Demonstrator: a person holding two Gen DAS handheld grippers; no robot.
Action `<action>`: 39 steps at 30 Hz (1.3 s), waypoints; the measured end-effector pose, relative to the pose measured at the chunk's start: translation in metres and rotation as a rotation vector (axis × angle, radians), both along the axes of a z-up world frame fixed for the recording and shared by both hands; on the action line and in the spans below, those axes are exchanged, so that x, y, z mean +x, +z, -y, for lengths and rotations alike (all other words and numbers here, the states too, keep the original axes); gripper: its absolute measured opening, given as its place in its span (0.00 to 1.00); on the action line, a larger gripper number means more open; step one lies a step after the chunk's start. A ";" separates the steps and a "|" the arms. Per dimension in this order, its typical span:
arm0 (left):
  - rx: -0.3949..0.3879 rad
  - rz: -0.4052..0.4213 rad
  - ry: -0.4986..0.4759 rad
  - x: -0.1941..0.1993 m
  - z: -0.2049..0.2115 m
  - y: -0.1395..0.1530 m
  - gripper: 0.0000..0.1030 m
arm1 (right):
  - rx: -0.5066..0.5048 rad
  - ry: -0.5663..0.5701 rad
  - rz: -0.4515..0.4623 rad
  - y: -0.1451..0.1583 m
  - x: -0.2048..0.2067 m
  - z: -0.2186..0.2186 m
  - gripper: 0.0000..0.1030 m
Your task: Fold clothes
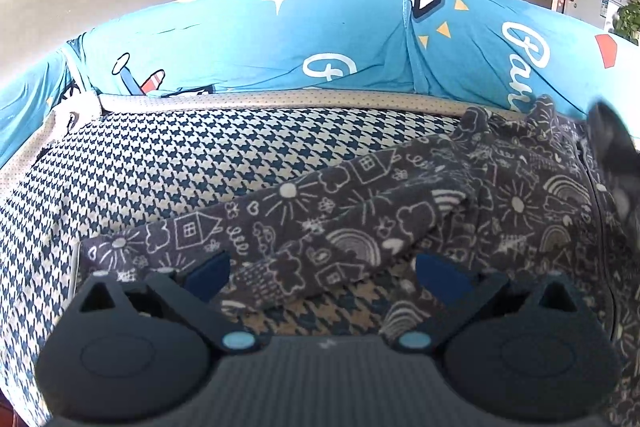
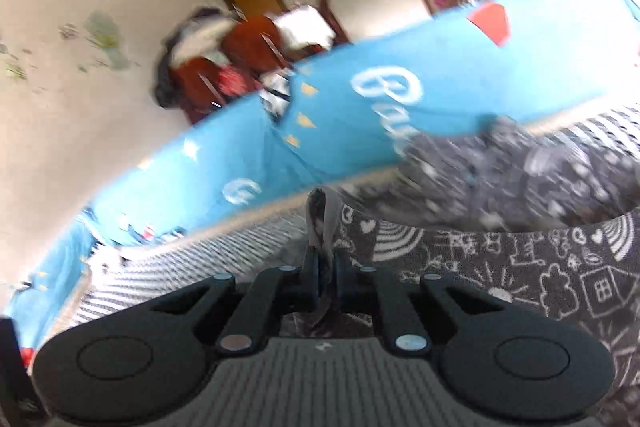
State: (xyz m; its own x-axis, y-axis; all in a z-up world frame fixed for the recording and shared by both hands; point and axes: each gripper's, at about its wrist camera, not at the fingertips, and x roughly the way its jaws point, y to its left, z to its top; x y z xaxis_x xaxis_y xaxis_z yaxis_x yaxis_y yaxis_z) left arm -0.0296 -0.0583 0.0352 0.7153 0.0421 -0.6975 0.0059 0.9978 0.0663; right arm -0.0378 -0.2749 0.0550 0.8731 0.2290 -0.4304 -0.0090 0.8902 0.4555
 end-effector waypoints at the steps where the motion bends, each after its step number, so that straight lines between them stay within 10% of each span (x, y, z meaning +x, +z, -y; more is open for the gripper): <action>1: 0.002 0.002 0.005 0.000 -0.001 0.000 1.00 | 0.016 0.026 0.033 0.003 0.000 -0.004 0.10; 7: 0.010 -0.002 0.030 0.002 -0.006 -0.003 1.00 | 0.008 0.227 0.063 0.004 0.005 -0.041 0.17; 13: 0.008 -0.011 0.013 0.001 -0.004 -0.004 1.00 | 0.016 0.162 -0.018 -0.008 0.008 -0.038 0.30; 39: -0.007 0.006 -0.143 -0.001 0.059 -0.023 1.00 | -0.102 -0.188 -0.113 -0.015 -0.029 0.100 0.31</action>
State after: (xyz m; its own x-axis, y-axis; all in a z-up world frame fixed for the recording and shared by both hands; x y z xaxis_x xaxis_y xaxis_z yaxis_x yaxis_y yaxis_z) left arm -0.0304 -0.1174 0.0120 0.7178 -0.0657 -0.6931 0.1478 0.9872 0.0595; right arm -0.0668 -0.3747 0.0404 0.8410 0.0175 -0.5407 0.2070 0.9130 0.3514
